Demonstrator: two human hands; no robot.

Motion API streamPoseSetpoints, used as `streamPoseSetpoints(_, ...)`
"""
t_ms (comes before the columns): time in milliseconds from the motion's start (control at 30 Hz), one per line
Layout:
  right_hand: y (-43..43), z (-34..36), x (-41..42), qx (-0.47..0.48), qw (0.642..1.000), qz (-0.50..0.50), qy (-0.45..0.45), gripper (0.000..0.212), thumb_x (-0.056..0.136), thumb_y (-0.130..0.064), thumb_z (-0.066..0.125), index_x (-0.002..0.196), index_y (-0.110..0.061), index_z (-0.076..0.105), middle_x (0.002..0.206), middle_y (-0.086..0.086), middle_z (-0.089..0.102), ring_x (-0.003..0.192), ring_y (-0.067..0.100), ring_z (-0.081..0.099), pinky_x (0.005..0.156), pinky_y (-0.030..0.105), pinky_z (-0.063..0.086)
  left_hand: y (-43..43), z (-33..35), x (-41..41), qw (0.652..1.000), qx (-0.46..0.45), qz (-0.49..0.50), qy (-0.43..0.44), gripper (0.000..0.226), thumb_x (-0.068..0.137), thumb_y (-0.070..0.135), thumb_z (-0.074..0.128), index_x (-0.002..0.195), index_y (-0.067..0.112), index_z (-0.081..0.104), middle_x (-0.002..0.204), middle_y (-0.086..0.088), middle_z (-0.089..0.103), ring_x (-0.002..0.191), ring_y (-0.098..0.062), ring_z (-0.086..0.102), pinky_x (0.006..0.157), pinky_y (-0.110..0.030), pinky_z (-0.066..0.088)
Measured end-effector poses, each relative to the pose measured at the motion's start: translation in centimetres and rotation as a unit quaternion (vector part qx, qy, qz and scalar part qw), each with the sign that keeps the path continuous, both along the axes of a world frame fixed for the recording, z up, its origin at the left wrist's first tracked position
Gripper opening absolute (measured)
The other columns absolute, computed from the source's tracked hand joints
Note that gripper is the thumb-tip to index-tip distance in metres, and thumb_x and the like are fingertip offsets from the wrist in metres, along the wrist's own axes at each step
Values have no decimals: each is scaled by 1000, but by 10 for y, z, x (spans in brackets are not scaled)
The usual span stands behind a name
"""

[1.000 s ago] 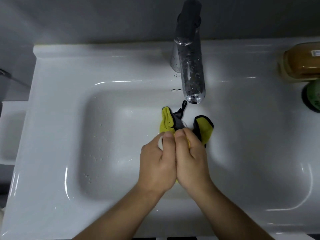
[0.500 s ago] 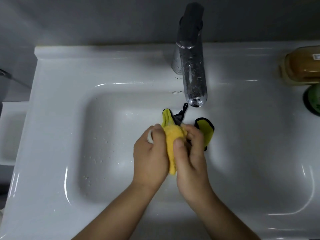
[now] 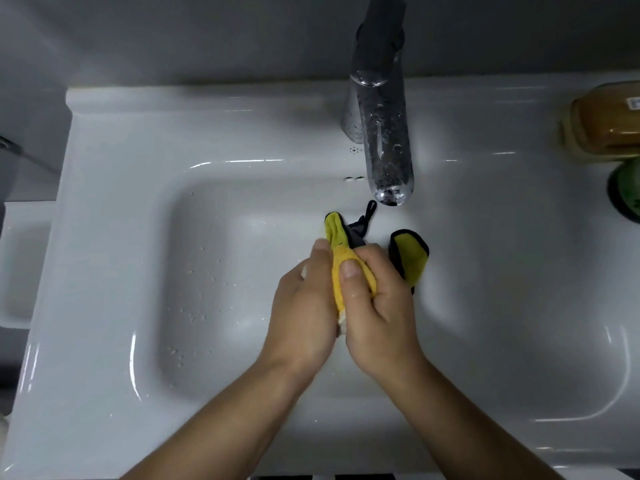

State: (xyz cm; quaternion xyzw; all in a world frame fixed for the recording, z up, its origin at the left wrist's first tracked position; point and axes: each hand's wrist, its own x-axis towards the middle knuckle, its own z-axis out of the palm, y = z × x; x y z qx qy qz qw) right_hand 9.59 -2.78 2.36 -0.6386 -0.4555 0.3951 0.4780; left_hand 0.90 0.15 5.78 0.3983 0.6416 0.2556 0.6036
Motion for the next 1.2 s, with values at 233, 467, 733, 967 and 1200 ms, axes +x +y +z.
streamPoseSetpoints(233, 9, 1, -13, -163, 960, -123, 190, 25, 84, -20, 53, 73, 1, 44, 66, 19, 44, 66, 23, 45, 61, 36, 38, -13, -22, 3, 991, 122, 35, 29, 59, 102, 13, 44, 46, 30, 38, 45, 12, 39, 47, -6, 35, 48, -21, 29)
streamPoseSetpoints(467, 19, 1, -5, -271, 922, -111, 253, 26, 91, -25, 55, 67, -17, 60, 65, 8, 57, 66, 25, 56, 50, 25, 39, -7, -34, -1, 983, 160, -9, 89, 43, 96, 38, 43, 57, 22, 40, 51, 9, 43, 51, -10, 40, 53, -30, 34)
streamPoseSetpoints(733, -25, -9, -1, -51, 998, -25, 10, 39, 91, -48, 48, 129, -41, 51, 133, -14, 55, 127, 6, 54, 102, 23, 46, -4, -18, -2, 991, -59, 107, -52, 24, 102, 22, 46, 120, 33, 57, 83, 5, 76, 82, -27, 70, 75, -48, 58)
streamPoseSetpoints(967, -18, 0, -9, -46, 997, -34, 60, 18, 88, -50, 48, 100, -39, 55, 95, -14, 65, 93, 8, 65, 78, 22, 52, -11, -10, 5, 997, 77, 9, 15, 44, 106, 40, 33, 68, 27, 52, 65, 12, 60, 63, -3, 57, 64, -26, 50)
streamPoseSetpoints(1200, 1, 14, -8, -97, 977, -119, 148, 34, 98, -22, 52, 68, -11, 43, 59, -5, 46, 59, 9, 50, 57, 22, 43, -12, -9, 7, 981, 191, -12, 10, 58, 106, 15, 41, 53, 37, 49, 50, 18, 53, 51, -1, 49, 52, -14, 35)
